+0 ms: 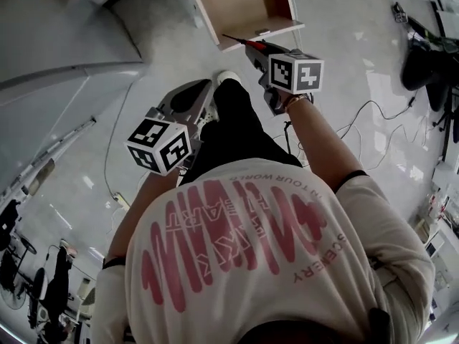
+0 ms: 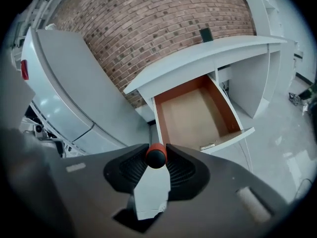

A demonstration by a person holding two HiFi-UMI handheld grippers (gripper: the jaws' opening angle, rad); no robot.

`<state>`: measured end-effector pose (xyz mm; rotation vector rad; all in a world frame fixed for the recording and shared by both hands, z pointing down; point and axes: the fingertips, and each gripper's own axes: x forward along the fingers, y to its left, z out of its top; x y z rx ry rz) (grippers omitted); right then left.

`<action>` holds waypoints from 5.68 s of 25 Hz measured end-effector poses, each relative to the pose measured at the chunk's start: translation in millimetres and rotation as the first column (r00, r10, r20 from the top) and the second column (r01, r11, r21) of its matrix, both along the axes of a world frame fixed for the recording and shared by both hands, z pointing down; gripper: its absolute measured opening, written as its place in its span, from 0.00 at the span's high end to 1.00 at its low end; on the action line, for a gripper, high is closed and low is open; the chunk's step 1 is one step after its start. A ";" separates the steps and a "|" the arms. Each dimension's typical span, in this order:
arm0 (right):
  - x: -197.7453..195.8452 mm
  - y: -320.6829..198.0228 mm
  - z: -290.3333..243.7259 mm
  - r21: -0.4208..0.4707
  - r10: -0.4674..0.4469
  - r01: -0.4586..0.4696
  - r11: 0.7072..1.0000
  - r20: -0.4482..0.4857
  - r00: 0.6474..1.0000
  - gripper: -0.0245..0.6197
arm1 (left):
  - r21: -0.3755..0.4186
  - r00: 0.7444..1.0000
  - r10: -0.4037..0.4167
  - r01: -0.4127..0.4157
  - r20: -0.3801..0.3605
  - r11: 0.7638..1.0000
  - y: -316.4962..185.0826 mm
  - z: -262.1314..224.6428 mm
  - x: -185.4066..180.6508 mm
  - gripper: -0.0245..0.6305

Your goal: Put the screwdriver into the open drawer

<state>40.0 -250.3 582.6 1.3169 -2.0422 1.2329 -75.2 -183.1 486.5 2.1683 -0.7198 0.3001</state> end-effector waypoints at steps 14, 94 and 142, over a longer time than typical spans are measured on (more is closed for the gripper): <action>10.9 -84.7 94.9 -0.192 -0.314 0.291 0.937 -0.103 0.944 0.77 | -0.081 0.974 -0.208 0.216 0.093 0.973 -76.1 46.4 12.8 0.96; 44.7 -121.9 223.2 -0.505 -0.928 0.780 0.369 -0.249 0.277 0.70 | -0.139 0.844 -0.494 0.525 0.209 0.839 -92.8 75.7 -44.9 0.96; 67.4 -132.3 237.8 -0.576 -0.923 0.736 0.356 -0.341 0.180 0.65 | -0.145 0.824 -0.527 0.559 0.208 0.816 -88.0 78.3 -40.8 0.96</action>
